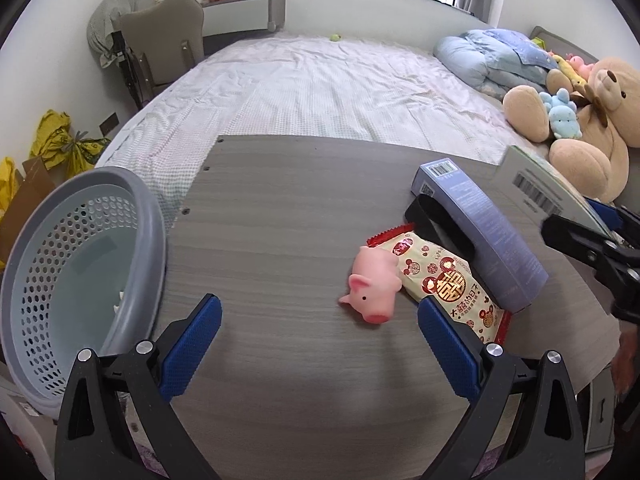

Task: Collect trash
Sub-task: 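Grasp the pink toy pig with the left gripper while the right holds the green box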

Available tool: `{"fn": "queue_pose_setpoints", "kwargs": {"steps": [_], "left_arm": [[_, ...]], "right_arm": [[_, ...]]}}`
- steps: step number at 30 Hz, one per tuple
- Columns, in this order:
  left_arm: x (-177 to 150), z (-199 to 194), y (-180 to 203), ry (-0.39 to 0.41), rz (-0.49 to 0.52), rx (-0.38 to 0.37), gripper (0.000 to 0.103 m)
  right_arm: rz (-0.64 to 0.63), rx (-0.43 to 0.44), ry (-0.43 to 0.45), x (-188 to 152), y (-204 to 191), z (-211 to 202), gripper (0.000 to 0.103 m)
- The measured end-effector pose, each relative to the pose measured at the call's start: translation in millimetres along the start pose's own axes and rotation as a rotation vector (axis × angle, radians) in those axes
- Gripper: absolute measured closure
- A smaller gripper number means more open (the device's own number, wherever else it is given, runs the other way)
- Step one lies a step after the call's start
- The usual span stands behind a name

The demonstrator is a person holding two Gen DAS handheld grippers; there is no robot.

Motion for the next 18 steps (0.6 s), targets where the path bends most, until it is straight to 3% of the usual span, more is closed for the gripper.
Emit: {"fn": "queue_pose_setpoints", "kwargs": {"steps": [7,10,15,17,18], "left_arm": [[7,27,12,-0.009,0.039,0.008,0.006],[7,30,14,-0.003,0.044,-0.001,0.011],[6,31,16,-0.006,0.051,-0.039,0.042],[5,30,15,-0.01,0.051,-0.079,0.068],[4,30,15,-0.013,0.048,-0.102,0.074]], "right_arm": [[0.138,-0.008,0.001,-37,14,-9,0.021],[0.182,-0.019,0.006,-49,17,-14,0.021],[0.245,-0.022,0.017,-61,18,-19,0.021],[0.261,-0.015,0.015,-64,16,-18,0.021],[0.271,-0.009,0.013,-66,15,-17,0.021]]}}
Point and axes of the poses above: each gripper's, at about its wrist camera, not at the fingertips, and z roughly the way its jaws point, y to its right, x to its top, the point moved 1 cm from there along z, roughly the way its jaws point
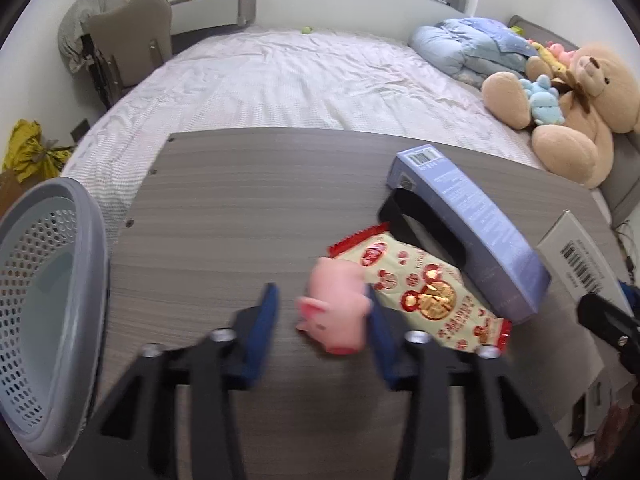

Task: Collect trash
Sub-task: 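Grasp the pink toy pig with the left gripper while the right holds the green box, then carry the pig and green box over the basket with both grippers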

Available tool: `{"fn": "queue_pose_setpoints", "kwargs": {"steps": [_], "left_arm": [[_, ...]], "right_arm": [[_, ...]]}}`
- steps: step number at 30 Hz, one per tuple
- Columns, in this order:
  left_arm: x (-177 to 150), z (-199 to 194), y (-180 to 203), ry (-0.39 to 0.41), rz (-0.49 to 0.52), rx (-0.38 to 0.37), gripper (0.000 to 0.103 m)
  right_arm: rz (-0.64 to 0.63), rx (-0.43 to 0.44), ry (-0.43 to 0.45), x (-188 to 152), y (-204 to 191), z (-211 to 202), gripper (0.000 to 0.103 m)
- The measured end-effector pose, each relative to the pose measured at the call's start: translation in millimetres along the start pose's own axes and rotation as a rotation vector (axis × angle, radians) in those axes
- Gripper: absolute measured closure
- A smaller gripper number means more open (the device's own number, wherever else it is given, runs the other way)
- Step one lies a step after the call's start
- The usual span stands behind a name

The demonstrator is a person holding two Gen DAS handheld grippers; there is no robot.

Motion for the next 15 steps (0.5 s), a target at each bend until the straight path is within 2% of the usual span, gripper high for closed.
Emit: {"fn": "queue_pose_setpoints", "kwargs": {"steps": [6,15], "left_arm": [[-4,-7,-10,0.01,-0.018,0.01,0.074],[-6,-45,-47,0.079,-0.059,0.091,0.074]], "right_arm": [[0.008,0.002,0.005,-4,-11,-1,0.021],[-0.044,0.011,0.04,3,-48,-14,0.021]]}}
Point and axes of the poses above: each gripper's, at about its wrist camera, not at the fingertips, and z roughly the way its jaws point, y to its right, x to its top, the point moved 1 cm from there along z, roughly the way its jaws point
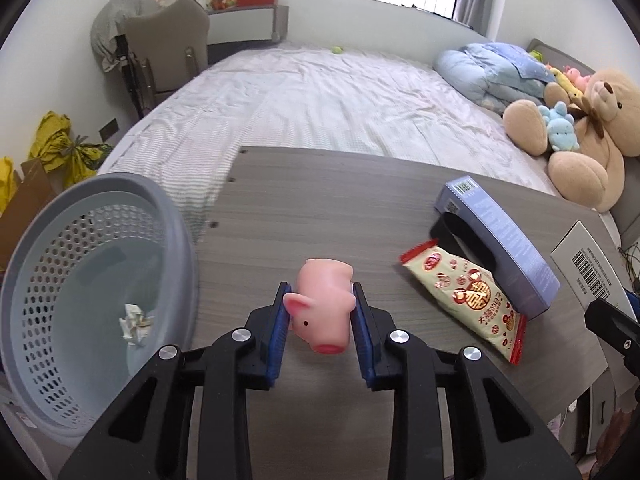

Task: Collect trash
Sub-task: 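Carry the pig and green box over the basket with both grippers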

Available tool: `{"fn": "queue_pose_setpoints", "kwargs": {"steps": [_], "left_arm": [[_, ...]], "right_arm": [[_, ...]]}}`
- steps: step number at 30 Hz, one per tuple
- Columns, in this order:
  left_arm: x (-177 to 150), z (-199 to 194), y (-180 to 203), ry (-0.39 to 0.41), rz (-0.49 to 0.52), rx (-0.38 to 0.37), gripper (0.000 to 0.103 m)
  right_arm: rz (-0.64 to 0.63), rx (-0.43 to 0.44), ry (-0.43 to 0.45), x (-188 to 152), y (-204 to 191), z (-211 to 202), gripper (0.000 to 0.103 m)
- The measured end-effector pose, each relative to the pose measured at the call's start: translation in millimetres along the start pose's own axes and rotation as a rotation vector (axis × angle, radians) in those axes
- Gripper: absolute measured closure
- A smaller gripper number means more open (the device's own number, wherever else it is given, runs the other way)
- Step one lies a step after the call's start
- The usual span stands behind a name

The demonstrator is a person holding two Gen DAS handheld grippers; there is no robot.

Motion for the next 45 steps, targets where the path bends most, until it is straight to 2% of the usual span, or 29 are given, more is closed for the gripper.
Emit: {"fn": "queue_pose_setpoints", "kwargs": {"steps": [8,16,23,34,45], "left_arm": [[-6,-36,-50,0.06,-0.038,0.069,0.074],[-23,-44,-125,0.029,-0.137,0.158,0.074],[-29,-58,-177,0.039,-0.218,0.232,0.074],[-33,-52,-224,0.01,-0.261,0.262,0.073],[-33,-38,-237,-0.026,-0.288,0.262,0.073]], "right_arm": [[-0.048,0.09,0.01,9,-56,11,0.021],[-0.155,0.207,-0.027,22,-136,50,0.021],[-0.257,0.291,-0.069,35,-203,86,0.021],[-0.352,0.329,-0.115,40,-264,123,0.021],[-0.399,0.348,-0.149,42,-296,153,0.021]]}}
Point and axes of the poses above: each gripper's, at about its wrist camera, not at the fingertips, and z roughly the way its jaws point, y to its right, x to its top, the point moved 1 cm from there along z, roughly the way its jaws point
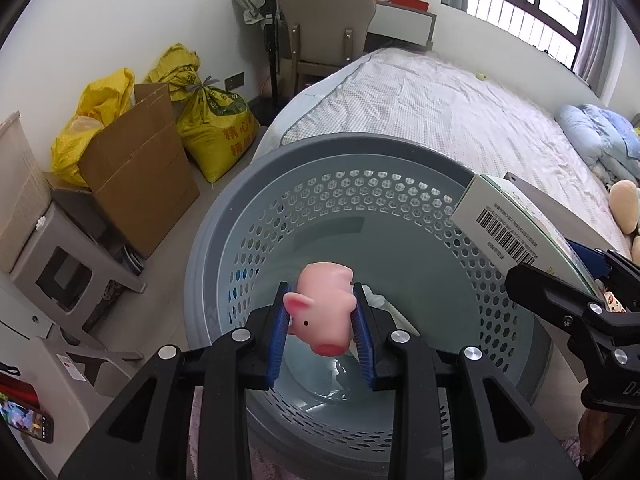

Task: Collect trash
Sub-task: 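Carry the pig and green box over the basket with both grippers, then open both grippers to drop the pig and green box into the basket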

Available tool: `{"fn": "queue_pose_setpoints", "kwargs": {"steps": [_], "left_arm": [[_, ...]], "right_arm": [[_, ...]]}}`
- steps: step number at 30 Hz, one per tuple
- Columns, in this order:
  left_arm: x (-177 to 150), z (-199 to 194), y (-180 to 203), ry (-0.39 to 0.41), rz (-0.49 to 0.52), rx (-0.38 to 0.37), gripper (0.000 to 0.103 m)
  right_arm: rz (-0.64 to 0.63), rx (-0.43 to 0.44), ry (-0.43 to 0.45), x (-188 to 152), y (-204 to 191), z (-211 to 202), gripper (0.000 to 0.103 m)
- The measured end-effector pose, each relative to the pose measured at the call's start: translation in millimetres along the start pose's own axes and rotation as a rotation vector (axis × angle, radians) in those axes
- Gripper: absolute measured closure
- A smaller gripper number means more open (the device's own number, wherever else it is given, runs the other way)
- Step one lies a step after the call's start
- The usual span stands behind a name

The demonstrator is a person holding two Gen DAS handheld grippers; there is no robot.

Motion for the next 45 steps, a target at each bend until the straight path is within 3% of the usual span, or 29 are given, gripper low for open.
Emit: {"fn": "queue_pose_setpoints", "kwargs": {"steps": [13,15,19,20,36,45], "left_arm": [[0,-3,-12,-0.002,-0.037,0.005,0.072],[1,-4,-13,0.001,-0.037,0.009,0.069],[2,-11,-15,0.022,-0.05,0.014,0.04],[2,-13,-15,0.027,-0.051,0.015,0.039],[1,-21,-18,0.033,-0.059,0.024,0.033],[-2,-24,-21,0.042,-0.068,0.031,0.024]], "right_arm": [[-0.014,-0.011,-0.01,2,1,5,0.021],[-0.01,-0.011,-0.005,2,1,3,0.02],[-0.001,-0.03,0.017,2,2,-3,0.02],[0.0,-0.03,0.017,2,3,-4,0.02],[0.024,-0.039,0.024,5,6,-9,0.016],[0.022,-0.041,0.033,2,2,-13,0.015]]}}
Point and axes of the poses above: each gripper's, at about its wrist camera, not at the fingertips, and z roughly the way its jaws point, y to its right, x to its top, the point moved 1 cm from there along z, roughly the way its jaws point
